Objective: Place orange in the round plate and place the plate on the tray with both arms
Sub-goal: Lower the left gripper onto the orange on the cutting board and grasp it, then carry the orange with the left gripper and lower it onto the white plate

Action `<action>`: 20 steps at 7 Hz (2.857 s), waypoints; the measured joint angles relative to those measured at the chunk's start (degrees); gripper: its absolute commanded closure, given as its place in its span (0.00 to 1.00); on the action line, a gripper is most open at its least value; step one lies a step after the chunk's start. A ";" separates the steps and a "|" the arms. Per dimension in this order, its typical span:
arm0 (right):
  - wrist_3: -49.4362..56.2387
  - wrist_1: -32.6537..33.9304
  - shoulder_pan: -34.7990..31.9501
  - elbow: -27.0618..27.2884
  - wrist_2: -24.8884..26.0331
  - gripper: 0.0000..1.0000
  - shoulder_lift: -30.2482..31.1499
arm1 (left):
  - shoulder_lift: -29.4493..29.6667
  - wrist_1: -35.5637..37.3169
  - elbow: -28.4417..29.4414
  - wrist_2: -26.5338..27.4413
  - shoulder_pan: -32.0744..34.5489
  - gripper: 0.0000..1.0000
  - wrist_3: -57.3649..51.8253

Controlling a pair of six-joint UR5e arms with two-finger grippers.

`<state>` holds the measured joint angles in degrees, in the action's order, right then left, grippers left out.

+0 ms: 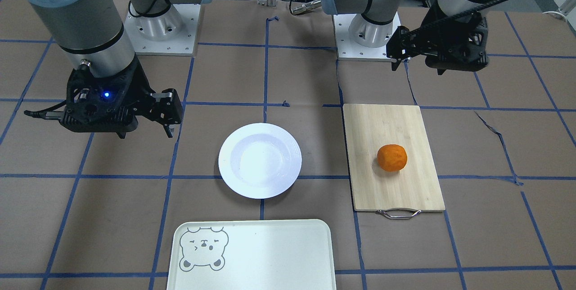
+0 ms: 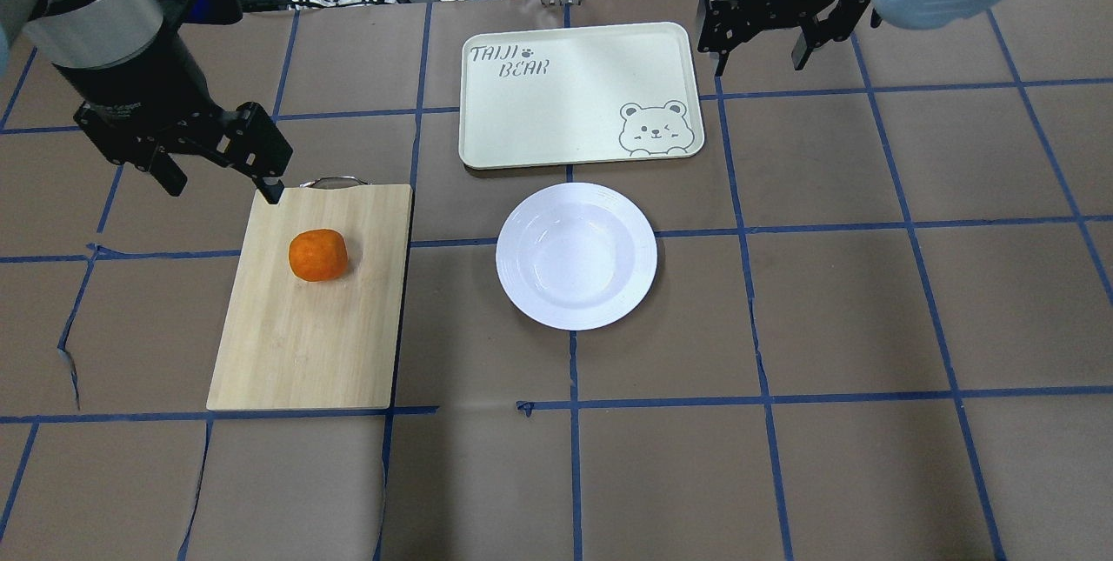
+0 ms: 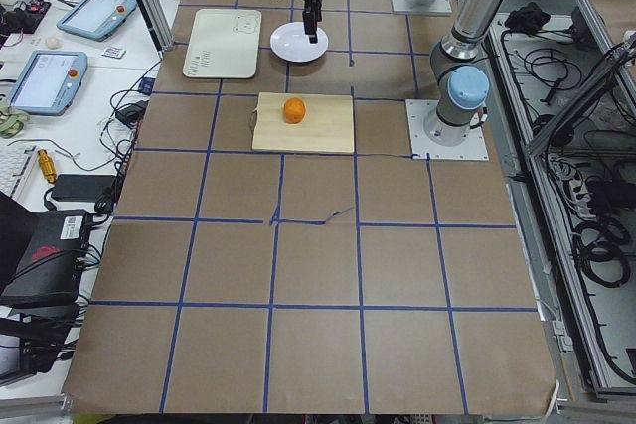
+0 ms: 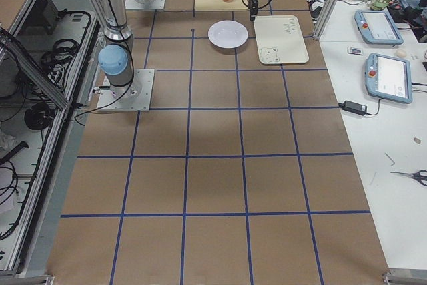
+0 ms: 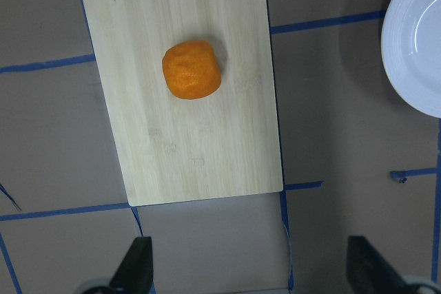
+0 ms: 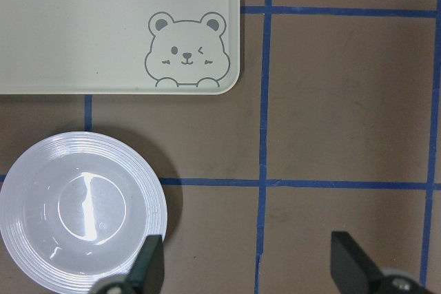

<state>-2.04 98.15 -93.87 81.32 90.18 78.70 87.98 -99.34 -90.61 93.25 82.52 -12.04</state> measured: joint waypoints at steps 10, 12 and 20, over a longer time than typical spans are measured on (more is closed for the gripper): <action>0.05 0.06 -0.04 0.05 -0.08 0.18 -0.02 | 15.55 33.10 -16.04 -5.17 -4.56 0.00 6.25; -0.03 0.03 -0.06 0.06 -0.07 0.17 -0.01 | 19.30 35.05 -16.48 -5.17 -4.56 0.00 6.16; 0.29 -0.02 0.00 0.06 -0.03 0.21 -0.03 | 22.52 35.33 -15.31 -5.12 -4.42 1.00 9.63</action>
<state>-1.75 98.14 -93.87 81.39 90.15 78.66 110.50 -64.01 -105.92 88.13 78.10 -2.41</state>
